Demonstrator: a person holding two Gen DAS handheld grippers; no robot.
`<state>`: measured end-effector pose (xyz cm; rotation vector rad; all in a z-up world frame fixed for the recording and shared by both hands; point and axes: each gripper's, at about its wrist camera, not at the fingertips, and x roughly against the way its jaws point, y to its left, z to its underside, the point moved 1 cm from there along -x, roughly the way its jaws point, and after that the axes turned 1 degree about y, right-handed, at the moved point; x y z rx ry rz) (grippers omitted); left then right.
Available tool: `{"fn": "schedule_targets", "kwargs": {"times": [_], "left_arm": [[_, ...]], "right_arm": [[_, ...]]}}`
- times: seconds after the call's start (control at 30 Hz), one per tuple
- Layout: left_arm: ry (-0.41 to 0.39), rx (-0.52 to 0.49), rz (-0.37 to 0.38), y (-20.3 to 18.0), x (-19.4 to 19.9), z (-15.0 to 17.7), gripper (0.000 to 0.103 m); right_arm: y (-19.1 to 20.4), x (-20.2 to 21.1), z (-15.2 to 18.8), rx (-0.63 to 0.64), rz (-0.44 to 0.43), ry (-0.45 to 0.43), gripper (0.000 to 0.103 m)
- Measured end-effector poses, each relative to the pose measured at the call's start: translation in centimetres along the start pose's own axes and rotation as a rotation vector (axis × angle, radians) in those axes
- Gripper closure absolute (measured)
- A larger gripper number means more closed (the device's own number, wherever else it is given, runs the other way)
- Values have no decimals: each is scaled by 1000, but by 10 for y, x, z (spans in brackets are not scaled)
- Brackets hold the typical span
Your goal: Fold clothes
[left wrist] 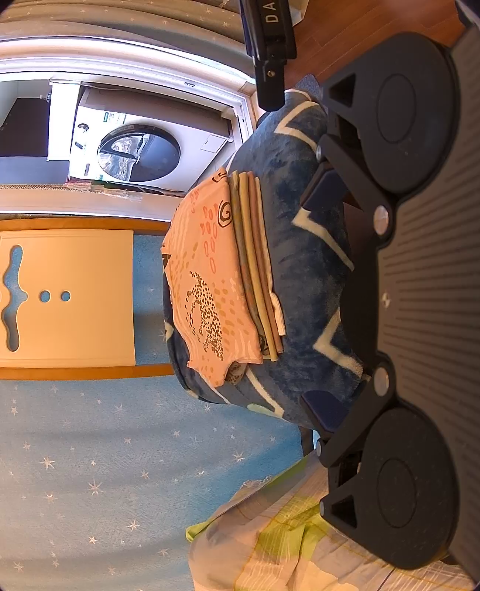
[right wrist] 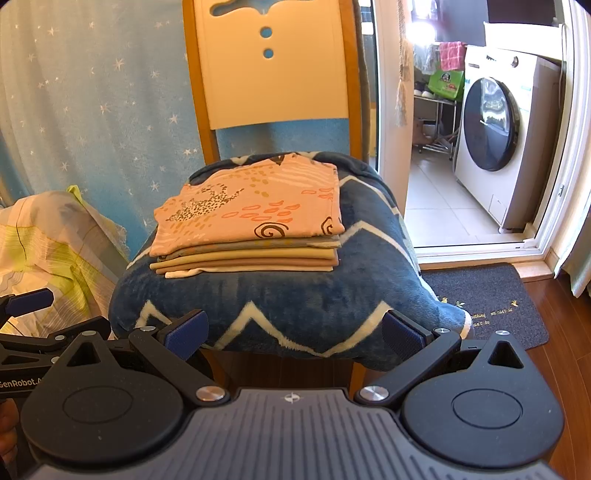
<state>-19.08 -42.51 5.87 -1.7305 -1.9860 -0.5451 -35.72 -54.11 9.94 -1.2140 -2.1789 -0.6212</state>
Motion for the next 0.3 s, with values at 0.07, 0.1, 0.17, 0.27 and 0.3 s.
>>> {"fn": "schedule_targets", "kwargs": {"times": [0.07,0.1,0.17,0.27,0.3], "left_arm": [[-1,0,0,0,0,0,1],[-2,-2,-3,0,0,0,1],[-6,-9,-12,-1,-1,-1,1],[-11,-19,-24,-2,-1,-1,1],[-13,-23,-28,-2,-1,-1,1]], "right_arm": [[0,0,0,1,0,1,0],[0,0,-1,1,0,1,0],[0,-1,-1,1,1,1,0],[0,-2,-1,2,2,1,0],[0,-2,-1,2,2,1,0]]}}
